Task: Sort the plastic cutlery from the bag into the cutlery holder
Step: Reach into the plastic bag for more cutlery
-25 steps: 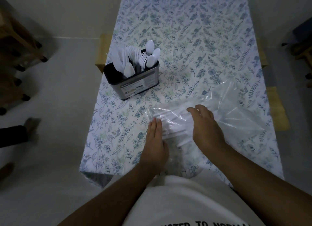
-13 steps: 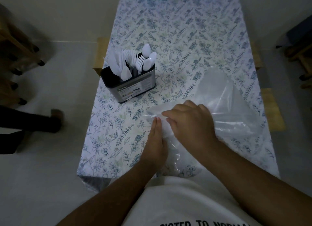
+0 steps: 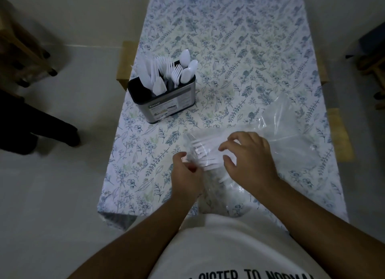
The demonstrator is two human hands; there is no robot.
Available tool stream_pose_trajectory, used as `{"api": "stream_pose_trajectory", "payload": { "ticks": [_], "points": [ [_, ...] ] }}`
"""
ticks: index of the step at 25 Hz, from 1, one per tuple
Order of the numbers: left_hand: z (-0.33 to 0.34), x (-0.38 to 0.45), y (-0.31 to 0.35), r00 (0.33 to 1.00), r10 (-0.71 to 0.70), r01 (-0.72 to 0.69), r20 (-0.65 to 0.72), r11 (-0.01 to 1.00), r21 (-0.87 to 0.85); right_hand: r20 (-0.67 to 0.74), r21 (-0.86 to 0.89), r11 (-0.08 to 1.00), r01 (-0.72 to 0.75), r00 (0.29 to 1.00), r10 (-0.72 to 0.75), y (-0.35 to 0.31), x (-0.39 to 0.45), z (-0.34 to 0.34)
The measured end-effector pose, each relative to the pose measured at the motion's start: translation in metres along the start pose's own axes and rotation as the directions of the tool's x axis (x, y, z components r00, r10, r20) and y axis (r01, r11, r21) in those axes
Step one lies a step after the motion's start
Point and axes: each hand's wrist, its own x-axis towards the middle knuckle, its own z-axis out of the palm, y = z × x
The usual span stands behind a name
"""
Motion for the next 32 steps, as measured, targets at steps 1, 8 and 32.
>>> {"api": "stream_pose_trajectory", "payload": {
  "ticks": [1,8,32],
  "points": [
    [-0.001,-0.001,0.001,0.999,-0.031,0.031,-0.008,0.999,-0.024,0.046,0.027,1.000,-0.012,0.999,0.011,0.000,-0.003,0.004],
    [-0.001,-0.003,0.025,0.930,-0.286,0.363,0.233,0.820,-0.442,0.304,0.022,0.999,-0.024,0.952,0.016,-0.005,-0.005,0.023],
    [0.057,0.031,0.048,0.883,0.228,-0.463,0.410,0.278,0.842,0.414,0.769,0.414,-0.486,0.873,0.257,0.031,0.018,0.001]
  ]
}}
